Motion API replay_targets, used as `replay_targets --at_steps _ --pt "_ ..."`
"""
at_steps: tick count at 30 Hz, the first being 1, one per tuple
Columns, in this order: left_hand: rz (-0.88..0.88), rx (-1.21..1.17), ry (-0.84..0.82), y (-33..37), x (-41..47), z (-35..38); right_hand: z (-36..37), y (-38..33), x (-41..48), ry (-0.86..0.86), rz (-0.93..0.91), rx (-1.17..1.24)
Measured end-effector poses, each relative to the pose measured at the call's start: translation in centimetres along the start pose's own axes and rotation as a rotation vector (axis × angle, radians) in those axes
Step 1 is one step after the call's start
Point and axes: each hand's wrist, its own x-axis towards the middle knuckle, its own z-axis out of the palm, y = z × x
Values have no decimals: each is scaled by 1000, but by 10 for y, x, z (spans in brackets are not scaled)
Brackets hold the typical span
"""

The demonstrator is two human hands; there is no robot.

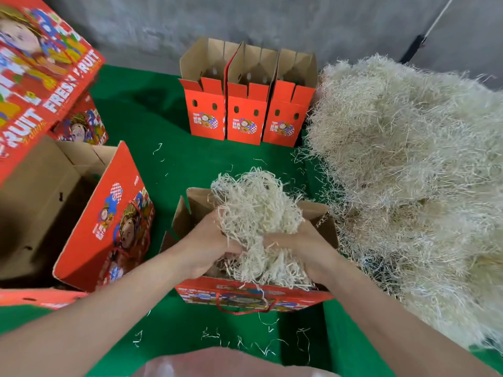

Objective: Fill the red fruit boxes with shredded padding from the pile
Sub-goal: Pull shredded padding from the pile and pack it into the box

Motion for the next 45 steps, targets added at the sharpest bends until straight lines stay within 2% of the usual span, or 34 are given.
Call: replay_targets --at_steps 3,5,8,10,12,14,16,17,19,23,24,25,28,29,32,37,40,42,45 --pt "7 53 127 -1 4 8 12 -1 0 21 -60 -109" --pt "59 208 240 2 0 -4 4 -4 -7 3 -74 -155" --pt "156 461 372 11 -11 -37 -26 -7 -22 8 -24 -188" --pt "111 522 399 11 -17 -49 -40 -5 -28 86 23 -203" --pt "-1 441 315 10 -18 -50 -39 -3 -29 103 45 -256" --pt "-116 100 88 16 -19 -45 -32 -5 -24 79 30 -211" --pt "-227 -68 -56 20 -15 -31 -20 -9 -19 -45 16 -182" --pt "-276 -86 -39 20 -11 -21 -15 -9 -16 -103 8 -198" --pt "-281 -58 110 17 -2 -8 -12 -12 -16 -119 20 -213" --pt "-134 277 269 12 -8 -33 -43 -17 -26 232 156 -140" --pt "-111 335 284 13 -15 -43 -47 -16 -28 270 184 -122" --pt "-113 358 222 14 -20 -50 -48 -14 -28 275 203 -108" --pt "-174 379 -137 16 -25 -52 -37 -11 -16 261 195 -1" --pt "-214 361 -185 17 -23 -49 -31 -12 -11 226 179 34" --pt "-371 212 -160 23 -5 -29 -8 -14 3 77 166 92" --pt "-371 515 5 8 21 -15 -9 -14 0 -113 155 107" --pt "-403 392 78 7 27 -35 -33 -3 -3 -154 184 60" --pt "-406 343 7 8 27 -35 -26 4 4 -119 188 -39" --pt "-249 506 -196 5 28 -17 -9 11 23 15 220 -95"
